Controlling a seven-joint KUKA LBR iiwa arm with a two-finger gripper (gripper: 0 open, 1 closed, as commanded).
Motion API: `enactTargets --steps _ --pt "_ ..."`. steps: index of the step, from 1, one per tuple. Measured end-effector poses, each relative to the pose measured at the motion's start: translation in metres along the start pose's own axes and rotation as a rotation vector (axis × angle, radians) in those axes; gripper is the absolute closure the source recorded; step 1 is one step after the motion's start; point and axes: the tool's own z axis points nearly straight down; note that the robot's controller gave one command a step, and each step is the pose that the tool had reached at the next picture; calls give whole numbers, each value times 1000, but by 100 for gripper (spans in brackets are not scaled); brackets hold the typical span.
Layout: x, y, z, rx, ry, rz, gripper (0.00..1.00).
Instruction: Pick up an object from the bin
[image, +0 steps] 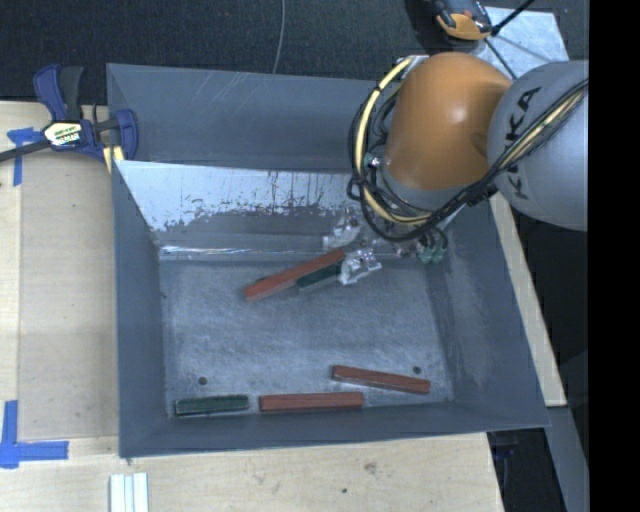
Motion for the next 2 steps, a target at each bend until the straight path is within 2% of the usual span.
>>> enactTargets --steps 1,2 --pt "0 0 0 0 0 0 100" --pt "-2 -2 14 0 -2 166 100"
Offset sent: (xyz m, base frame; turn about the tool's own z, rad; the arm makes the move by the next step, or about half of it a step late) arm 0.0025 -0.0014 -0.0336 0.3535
